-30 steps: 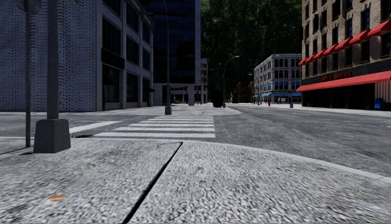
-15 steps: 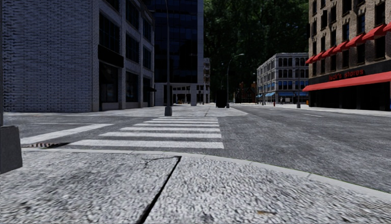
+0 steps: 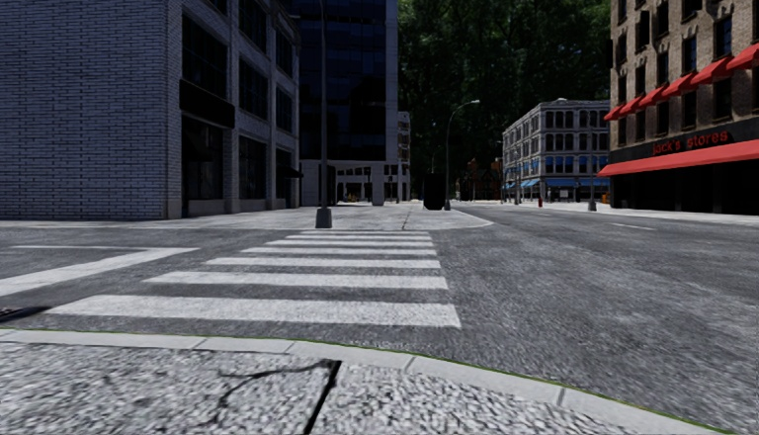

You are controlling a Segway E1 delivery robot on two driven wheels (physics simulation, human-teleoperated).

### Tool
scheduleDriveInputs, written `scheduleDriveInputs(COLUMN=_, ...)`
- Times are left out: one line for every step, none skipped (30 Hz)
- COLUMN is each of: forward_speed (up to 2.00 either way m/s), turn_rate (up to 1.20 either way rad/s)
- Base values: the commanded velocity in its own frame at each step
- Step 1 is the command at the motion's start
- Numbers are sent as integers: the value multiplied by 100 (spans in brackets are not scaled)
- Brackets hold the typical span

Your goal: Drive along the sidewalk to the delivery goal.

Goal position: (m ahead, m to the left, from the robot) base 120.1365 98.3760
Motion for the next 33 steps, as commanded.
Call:
scheduleDriveInputs(forward_speed=200, turn_rate=0)
scheduleDriveInputs(forward_speed=200, turn_rate=0)
scheduleDriveInputs(forward_speed=200, turn_rate=0)
scheduleDriveInputs(forward_speed=200, turn_rate=0)
scheduleDriveInputs(forward_speed=200, turn_rate=0)
scheduleDriveInputs(forward_speed=200, turn_rate=0)
scheduleDriveInputs(forward_speed=200, turn_rate=0)
scheduleDriveInputs(forward_speed=200, turn_rate=0)
scheduleDriveInputs(forward_speed=200, turn_rate=0)
scheduleDriveInputs(forward_speed=200, turn_rate=0)
scheduleDriveInputs(forward_speed=200, turn_rate=0)
scheduleDriveInputs(forward_speed=200, turn_rate=0)
scheduleDriveInputs(forward_speed=200, turn_rate=0)
scheduleDriveInputs(forward_speed=200, turn_rate=0)
scheduleDriveInputs(forward_speed=200, turn_rate=0)
scheduleDriveInputs(forward_speed=200, turn_rate=0)
scheduleDriveInputs(forward_speed=200, turn_rate=0)
scheduleDriveInputs(forward_speed=200, turn_rate=0)
scheduleDriveInputs(forward_speed=196, turn_rate=0)
scheduleDriveInputs(forward_speed=181, turn_rate=0)
scheduleDriveInputs(forward_speed=130, turn_rate=0)
scheduleDriveInputs(forward_speed=127, turn_rate=0)
scheduleDriveInputs(forward_speed=127, turn_rate=0)
scheduleDriveInputs(forward_speed=126, turn_rate=0)
scheduleDriveInputs(forward_speed=126, turn_rate=0)
scheduleDriveInputs(forward_speed=126, turn_rate=0)
scheduleDriveInputs(forward_speed=126, turn_rate=0)
scheduleDriveInputs(forward_speed=126, turn_rate=0)
scheduleDriveInputs(forward_speed=126, turn_rate=0)
scheduleDriveInputs(forward_speed=127, turn_rate=0)
scheduleDriveInputs(forward_speed=127, turn_rate=0)
scheduleDriveInputs(forward_speed=128, turn_rate=0)
scheduleDriveInputs(forward_speed=129, turn_rate=0)
